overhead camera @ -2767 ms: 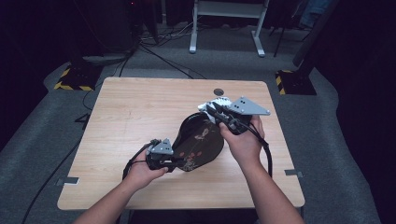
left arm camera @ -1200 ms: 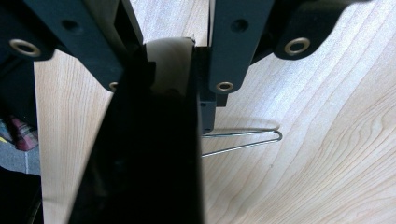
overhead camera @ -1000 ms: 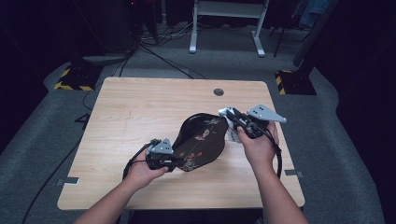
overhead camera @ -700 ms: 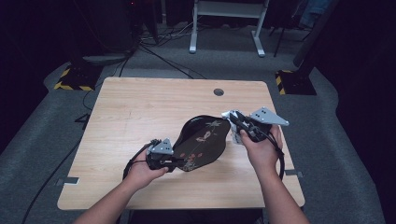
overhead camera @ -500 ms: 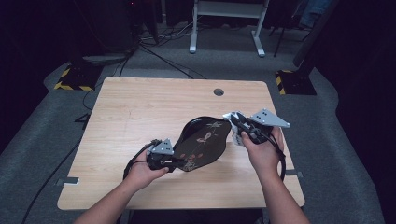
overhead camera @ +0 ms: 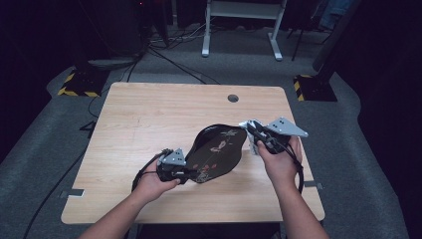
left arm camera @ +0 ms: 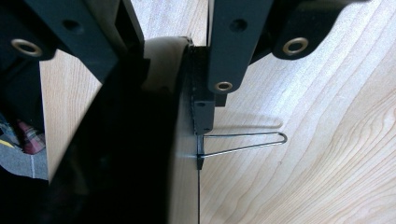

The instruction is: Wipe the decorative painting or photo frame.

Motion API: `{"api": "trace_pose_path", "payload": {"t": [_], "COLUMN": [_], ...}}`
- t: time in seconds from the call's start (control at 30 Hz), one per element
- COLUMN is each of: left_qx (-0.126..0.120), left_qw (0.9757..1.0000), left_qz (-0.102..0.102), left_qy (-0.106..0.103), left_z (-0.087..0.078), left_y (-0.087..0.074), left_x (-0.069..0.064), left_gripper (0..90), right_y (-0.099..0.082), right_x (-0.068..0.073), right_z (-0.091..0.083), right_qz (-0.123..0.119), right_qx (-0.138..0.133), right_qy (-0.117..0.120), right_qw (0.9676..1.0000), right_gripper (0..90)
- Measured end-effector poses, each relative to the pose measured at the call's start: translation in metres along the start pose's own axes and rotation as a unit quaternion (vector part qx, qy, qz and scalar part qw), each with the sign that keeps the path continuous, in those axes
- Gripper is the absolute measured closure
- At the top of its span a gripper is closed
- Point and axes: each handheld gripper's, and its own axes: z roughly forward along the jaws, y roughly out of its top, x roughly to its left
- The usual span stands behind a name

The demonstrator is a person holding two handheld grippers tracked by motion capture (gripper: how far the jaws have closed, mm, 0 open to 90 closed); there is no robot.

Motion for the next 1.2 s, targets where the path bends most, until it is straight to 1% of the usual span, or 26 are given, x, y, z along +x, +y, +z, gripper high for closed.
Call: {"api": "trace_pose_path", "payload": {"t": [0.07, 0.17, 0.27, 0.4, 0.5, 0.53, 0.7, 0.8, 0.87, 1.0, 1.2], "left_qx": [0.0, -0.001, -0.001, -0.001, 0.0, -0.001, -0.001, -0.002, -0.002, -0.004, -0.003], "left_qw": [1.0, 1.0, 1.0, 0.9999, 0.9999, 0.9999, 0.9999, 0.9999, 0.9999, 0.9999, 0.9998], "left_qz": [-0.003, -0.004, -0.007, -0.01, -0.013, -0.014, -0.016, -0.016, -0.015, -0.015, -0.017], "left_qy": [0.001, 0.002, 0.003, 0.004, 0.004, 0.003, 0.002, -0.001, 0.0, -0.008, -0.007], "left_z": [0.0, 0.0, 0.0, 0.0, 0.001, 0.001, 0.001, 0.001, 0.001, 0.001, 0.001], "left_y": [0.0, 0.0, 0.0, 0.0, 0.0, 0.0, 0.0, 0.0, 0.0, 0.0, 0.0], "left_x": [0.0, 0.0, 0.0, 0.0, 0.001, 0.001, 0.001, 0.002, 0.002, 0.003, 0.004], "left_gripper": [79.7, 79.7, 79.7, 79.7, 79.7, 79.7, 79.7, 79.7, 79.7, 79.7, 79.7], "right_y": [0.001, 0.002, 0.003, 0.002, 0.002, 0.001, -0.003, -0.006, -0.009, -0.013, -0.019], "right_x": [0.0, 0.001, 0.003, 0.007, 0.009, 0.012, 0.014, 0.014, 0.014, 0.013, 0.013], "right_z": [-0.002, -0.004, -0.007, -0.009, -0.01, -0.011, -0.013, -0.014, -0.014, -0.011, -0.009], "right_qz": [-0.008, -0.013, -0.025, -0.042, -0.047, -0.055, -0.056, -0.052, -0.051, -0.044, -0.041], "right_qx": [-0.002, -0.004, -0.005, -0.003, -0.003, -0.003, -0.005, -0.005, -0.002, 0.004, 0.008], "right_qy": [-0.005, -0.008, -0.014, -0.015, -0.016, -0.016, -0.013, -0.007, -0.006, -0.001, 0.002], "right_qw": [1.0, 0.9999, 0.9996, 0.999, 0.9988, 0.9983, 0.9983, 0.9986, 0.9987, 0.999, 0.9991], "right_gripper": [78.8, 78.7, 78.7, 78.7, 78.7, 78.7, 78.7, 78.7, 78.7, 78.7, 78.7]}}
